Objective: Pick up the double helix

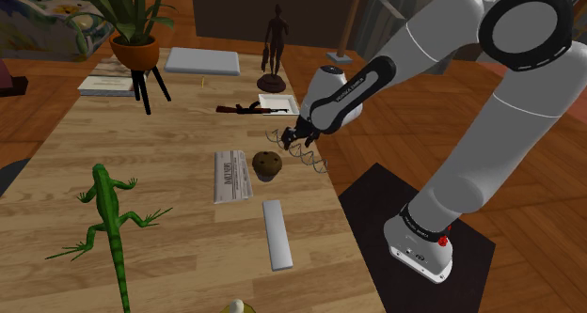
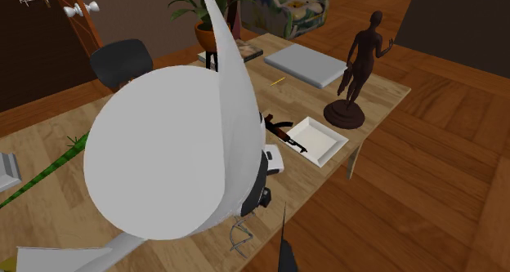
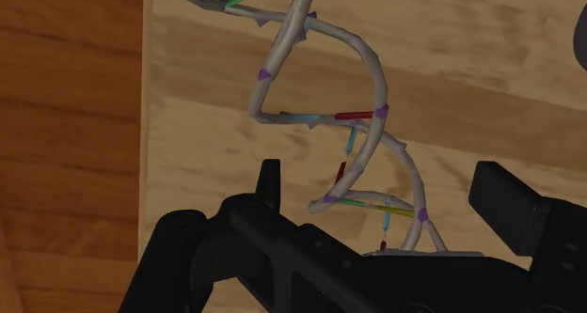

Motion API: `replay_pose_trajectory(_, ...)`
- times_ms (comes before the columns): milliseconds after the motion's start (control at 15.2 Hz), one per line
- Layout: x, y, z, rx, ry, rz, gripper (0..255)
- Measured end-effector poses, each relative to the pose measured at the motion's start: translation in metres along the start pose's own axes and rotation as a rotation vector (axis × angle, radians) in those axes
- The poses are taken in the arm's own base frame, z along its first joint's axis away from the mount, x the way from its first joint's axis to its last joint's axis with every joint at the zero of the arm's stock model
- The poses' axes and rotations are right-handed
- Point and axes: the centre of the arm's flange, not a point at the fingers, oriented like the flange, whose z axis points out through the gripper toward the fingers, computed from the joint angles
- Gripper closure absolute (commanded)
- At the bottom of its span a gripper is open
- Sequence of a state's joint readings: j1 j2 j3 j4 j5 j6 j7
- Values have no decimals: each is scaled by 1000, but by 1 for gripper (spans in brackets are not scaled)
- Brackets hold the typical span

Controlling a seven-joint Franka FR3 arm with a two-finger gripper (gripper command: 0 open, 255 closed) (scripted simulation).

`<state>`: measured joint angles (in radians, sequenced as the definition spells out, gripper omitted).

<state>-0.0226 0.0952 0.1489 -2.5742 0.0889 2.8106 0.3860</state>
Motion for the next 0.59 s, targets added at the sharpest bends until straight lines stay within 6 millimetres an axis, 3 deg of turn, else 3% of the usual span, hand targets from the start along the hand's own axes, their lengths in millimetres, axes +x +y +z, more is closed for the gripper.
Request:
replay_pose_trajectory(66, -1, 0, 2, 0, 0, 0, 255)
replay_pose_trajectory(594, -1, -1, 4, 1, 1, -1, 255)
